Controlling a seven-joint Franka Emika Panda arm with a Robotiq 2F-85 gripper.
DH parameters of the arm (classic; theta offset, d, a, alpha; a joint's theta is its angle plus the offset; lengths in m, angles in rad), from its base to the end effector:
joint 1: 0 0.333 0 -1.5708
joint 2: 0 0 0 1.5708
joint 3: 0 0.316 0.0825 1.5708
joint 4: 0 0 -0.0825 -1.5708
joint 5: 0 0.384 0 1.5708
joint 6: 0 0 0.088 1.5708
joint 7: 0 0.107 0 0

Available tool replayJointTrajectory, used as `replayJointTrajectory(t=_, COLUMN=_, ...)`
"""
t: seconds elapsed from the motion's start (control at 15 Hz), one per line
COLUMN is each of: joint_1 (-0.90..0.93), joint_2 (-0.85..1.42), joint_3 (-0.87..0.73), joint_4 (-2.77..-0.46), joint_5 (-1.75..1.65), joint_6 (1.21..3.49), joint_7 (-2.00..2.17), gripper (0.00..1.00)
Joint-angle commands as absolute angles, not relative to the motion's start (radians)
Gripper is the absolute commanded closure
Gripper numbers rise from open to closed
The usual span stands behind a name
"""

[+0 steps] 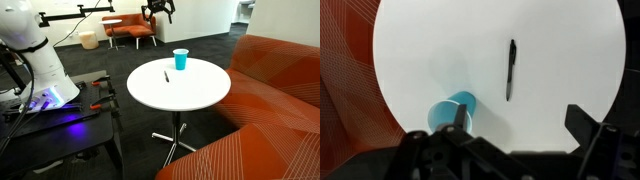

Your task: Put the pen in the cup

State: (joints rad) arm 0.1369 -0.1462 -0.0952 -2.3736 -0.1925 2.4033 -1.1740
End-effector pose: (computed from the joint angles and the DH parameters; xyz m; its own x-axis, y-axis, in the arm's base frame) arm 0.4952 0.0189 0.3984 0.2282 0.9716 -0.0632 0.9555 -0.2111 0.2059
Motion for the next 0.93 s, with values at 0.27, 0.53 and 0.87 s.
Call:
replayJointTrajectory(t=0.27, joint_1=0.082, joint_2=-0.060, joint_3=-0.021, joint_4=-2.384, joint_5=-0.251, joint_6=2.446, joint_7=-1.016, gripper=0.00)
replayJointTrajectory(t=0.53, joint_1=0.076, joint_2=-0.009, joint_3=-0.003, joint_4=-2.403, joint_5=-0.325, joint_6=2.478, joint_7=-0.961, gripper=0.00)
replayJointTrajectory(t=0.87, joint_1=0.056, joint_2=0.064, joint_3=-0.008, joint_4=-2.419, joint_5=-0.398, joint_6=2.561, joint_7=-0.973, gripper=0.00)
